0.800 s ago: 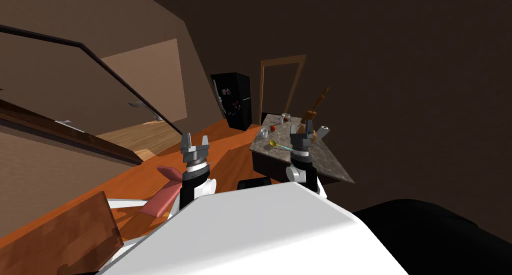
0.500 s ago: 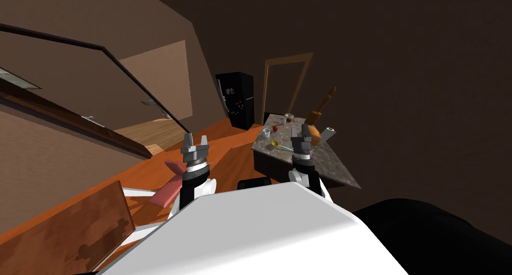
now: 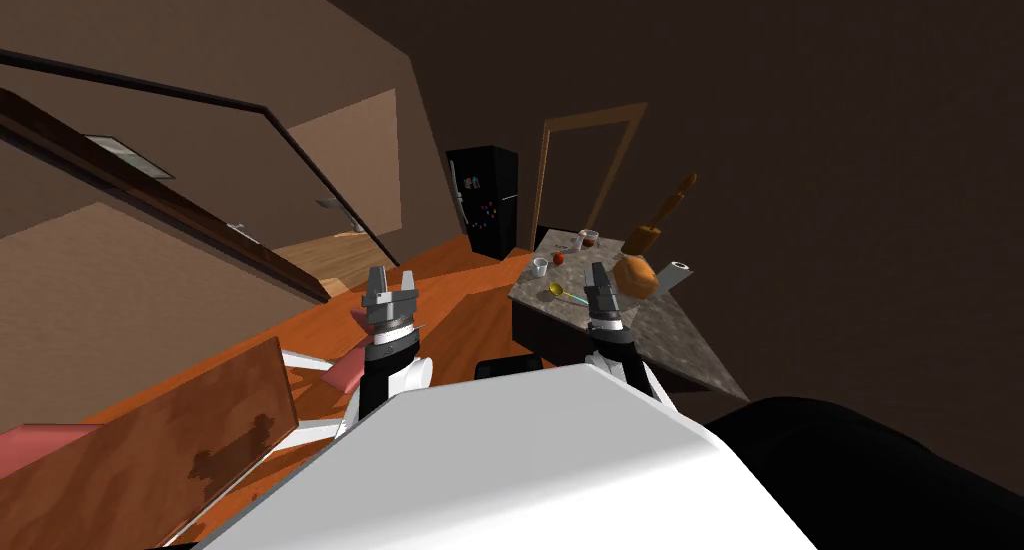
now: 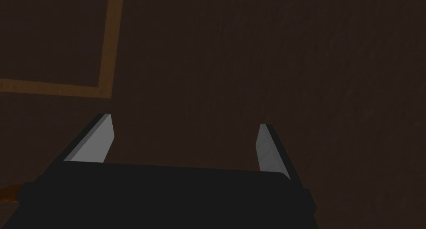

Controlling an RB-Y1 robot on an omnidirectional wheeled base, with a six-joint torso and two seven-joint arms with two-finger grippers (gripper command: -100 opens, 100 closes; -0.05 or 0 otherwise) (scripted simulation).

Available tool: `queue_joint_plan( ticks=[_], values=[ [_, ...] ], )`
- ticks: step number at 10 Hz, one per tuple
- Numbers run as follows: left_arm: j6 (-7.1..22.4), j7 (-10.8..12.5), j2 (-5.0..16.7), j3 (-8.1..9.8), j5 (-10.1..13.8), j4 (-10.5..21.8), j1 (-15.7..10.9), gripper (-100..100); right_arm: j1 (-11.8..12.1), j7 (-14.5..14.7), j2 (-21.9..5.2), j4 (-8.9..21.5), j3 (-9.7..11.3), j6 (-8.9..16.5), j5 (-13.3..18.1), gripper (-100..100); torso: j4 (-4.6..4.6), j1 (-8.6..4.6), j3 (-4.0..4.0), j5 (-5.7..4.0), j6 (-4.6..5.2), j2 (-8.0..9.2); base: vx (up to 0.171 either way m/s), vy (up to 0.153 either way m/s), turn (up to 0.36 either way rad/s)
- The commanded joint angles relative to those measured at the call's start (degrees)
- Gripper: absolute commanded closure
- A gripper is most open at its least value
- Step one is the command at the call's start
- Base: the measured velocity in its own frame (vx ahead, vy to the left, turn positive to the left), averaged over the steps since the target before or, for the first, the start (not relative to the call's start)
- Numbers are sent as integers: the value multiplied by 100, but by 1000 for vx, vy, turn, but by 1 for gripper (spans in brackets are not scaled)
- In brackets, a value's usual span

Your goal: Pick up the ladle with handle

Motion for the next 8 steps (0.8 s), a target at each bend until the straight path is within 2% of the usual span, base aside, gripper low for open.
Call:
queue_joint_plan(
  ticks=[1,2,3,4,5,6,7,8],
  values=[
    [0,0,0,0,0,0,0,0,286,286,-121,40,-43,15,109,-100,0,0,0,0,0,0,13,-2,236],
    [0,0,0,0,0,0,0,0,313,396,-121,40,-43,15,109,-100,0,0,-1,0,0,-2,11,-7,85],
    [0,0,0,0,0,0,1,0,533,595,-204,91,-74,21,190,-100,0,-1,-1,0,2,-2,9,1,172],
    [0,0,0,0,0,0,0,0,533,656,-204,91,-74,21,190,-100,0,1,-1,0,0,-2,7,0,89],
    [0,0,0,0,0,0,1,0,764,891,-292,145,-111,29,274,-100,0,2,-1,0,2,-2,9,7,183],
    [0,0,0,0,0,0,0,0,764,929,-292,145,-111,29,274,-100,0,2,-1,1,0,-2,8,2,93],
    [0,0,0,0,0,0,1,0,961,1146,-382,204,-152,40,360,-100,0,2,-1,1,3,-2,9,6,182],
    [0,0,0,0,0,0,0,0,1006,1214,-382,204,-152,40,360,-100,0,3,-1,1,0,-2,9,4,107]
  ],
)
